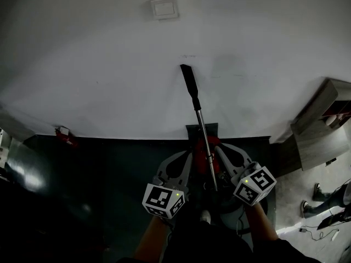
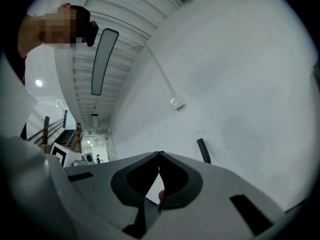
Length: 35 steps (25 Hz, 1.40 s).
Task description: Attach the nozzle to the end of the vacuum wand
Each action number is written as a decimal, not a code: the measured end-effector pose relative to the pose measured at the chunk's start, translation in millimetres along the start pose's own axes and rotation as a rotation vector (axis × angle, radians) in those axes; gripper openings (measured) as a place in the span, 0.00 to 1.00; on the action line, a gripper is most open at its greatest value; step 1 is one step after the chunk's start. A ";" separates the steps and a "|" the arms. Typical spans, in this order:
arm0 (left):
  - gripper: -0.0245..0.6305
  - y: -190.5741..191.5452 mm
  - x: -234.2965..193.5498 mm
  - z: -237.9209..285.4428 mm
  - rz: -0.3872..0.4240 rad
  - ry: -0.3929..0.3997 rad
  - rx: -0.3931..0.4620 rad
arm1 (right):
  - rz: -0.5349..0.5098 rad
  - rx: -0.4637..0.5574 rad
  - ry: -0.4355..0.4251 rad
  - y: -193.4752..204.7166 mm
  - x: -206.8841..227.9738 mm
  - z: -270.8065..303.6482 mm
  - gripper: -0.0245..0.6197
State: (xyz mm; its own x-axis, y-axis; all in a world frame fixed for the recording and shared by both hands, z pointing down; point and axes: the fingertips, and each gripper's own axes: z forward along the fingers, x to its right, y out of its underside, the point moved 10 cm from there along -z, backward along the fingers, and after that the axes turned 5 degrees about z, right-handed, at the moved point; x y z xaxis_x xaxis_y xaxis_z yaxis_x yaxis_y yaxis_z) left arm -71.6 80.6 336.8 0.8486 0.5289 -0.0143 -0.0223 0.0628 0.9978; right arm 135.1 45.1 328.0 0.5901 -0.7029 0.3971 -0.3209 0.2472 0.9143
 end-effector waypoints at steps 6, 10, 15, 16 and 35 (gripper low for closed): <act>0.04 -20.5 19.7 -25.1 0.041 0.033 0.020 | -0.034 0.039 0.028 -6.0 -31.2 -25.2 0.06; 0.04 -30.9 23.4 -36.6 0.054 0.066 0.037 | -0.039 0.068 0.072 -6.6 -48.8 -34.4 0.06; 0.04 -32.1 15.2 -55.3 0.053 0.117 0.034 | -0.037 0.104 0.132 1.6 -76.9 -37.3 0.06; 0.04 -31.4 12.7 -59.5 0.051 0.128 0.034 | -0.035 0.117 0.143 3.7 -84.0 -37.0 0.06; 0.04 -17.2 -15.2 -119.4 0.023 0.316 0.062 | -0.093 0.157 0.373 47.9 -169.6 -45.0 0.06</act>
State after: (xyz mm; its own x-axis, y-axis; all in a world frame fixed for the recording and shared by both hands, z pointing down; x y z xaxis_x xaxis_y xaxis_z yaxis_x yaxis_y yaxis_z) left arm -147.2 172.5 312.0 0.6416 0.7670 -0.0016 0.0010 0.0013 1.0000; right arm 52.9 206.2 308.0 0.8406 -0.4204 0.3415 -0.3456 0.0690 0.9358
